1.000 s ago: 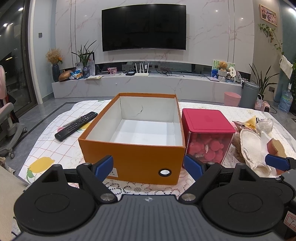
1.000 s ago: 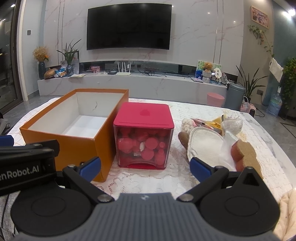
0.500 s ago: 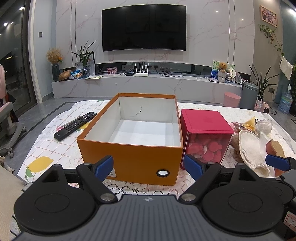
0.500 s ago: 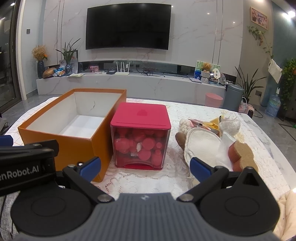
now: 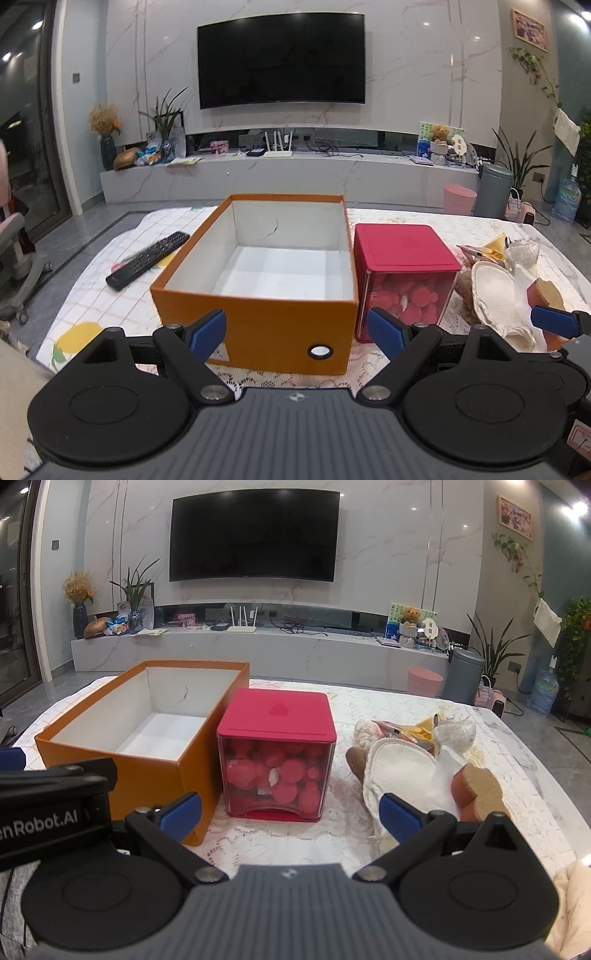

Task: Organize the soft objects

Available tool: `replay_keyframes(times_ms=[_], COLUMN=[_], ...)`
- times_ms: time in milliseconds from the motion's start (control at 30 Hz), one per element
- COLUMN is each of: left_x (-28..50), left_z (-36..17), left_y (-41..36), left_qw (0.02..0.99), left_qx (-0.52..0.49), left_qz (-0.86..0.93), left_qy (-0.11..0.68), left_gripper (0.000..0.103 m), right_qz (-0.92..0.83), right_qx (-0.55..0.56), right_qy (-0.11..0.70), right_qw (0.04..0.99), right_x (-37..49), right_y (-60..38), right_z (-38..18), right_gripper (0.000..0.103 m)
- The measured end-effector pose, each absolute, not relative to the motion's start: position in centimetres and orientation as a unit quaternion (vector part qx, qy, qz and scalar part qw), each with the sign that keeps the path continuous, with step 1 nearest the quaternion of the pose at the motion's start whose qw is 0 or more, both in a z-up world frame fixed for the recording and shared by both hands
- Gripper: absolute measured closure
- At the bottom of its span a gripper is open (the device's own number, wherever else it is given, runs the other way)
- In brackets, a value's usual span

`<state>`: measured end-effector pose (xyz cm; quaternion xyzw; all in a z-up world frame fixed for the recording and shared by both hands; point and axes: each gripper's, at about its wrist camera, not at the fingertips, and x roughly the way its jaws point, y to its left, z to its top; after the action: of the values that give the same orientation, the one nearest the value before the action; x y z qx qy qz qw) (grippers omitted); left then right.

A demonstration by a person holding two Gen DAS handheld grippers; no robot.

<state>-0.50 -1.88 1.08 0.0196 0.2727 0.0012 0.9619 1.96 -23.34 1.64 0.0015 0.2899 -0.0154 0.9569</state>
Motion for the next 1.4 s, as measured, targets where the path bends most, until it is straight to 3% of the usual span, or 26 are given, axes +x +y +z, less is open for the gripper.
replay_keyframes(times_ms=[500, 800, 967, 1133, 1400], left_x=[2.1, 6.1, 8.1, 8.9, 7.4], left_z=[2.8, 2.9, 1.0, -2.1, -8.1], left_y=[-7.8, -13.8, -16.8, -19.8, -21.7], left_qw=[0.963, 0.951, 0.932, 0.908, 0.877], left_qx=[0.065, 0.076, 0.092, 0.127, 0.203], left_qz=[-0.07, -0.159, -0.228, -0.295, -0.371], left_qy=[0.254, 0.253, 0.265, 0.267, 0.227], left_gripper=[0.002, 0.002, 0.002, 0.002, 0.002], right_qz=[-0.079, -0.187, -0.257, -0.215, -0.136], right_qx=[0.001, 0.032, 0.106, 0.116, 0.171], right_qy=[0.279, 0.307, 0.329, 0.401, 0.494], right_qw=[0.957, 0.933, 0.902, 0.883, 0.842], right_x=[2.2, 2.9, 3.6, 8.3, 13.6], right_y=[-27.9, -36.4, -43.8, -48.5, -49.4], right_z=[3.1, 4.0, 3.9, 2.7, -4.0], right_gripper=[0.003, 0.003, 0.003, 0.003, 0.003])
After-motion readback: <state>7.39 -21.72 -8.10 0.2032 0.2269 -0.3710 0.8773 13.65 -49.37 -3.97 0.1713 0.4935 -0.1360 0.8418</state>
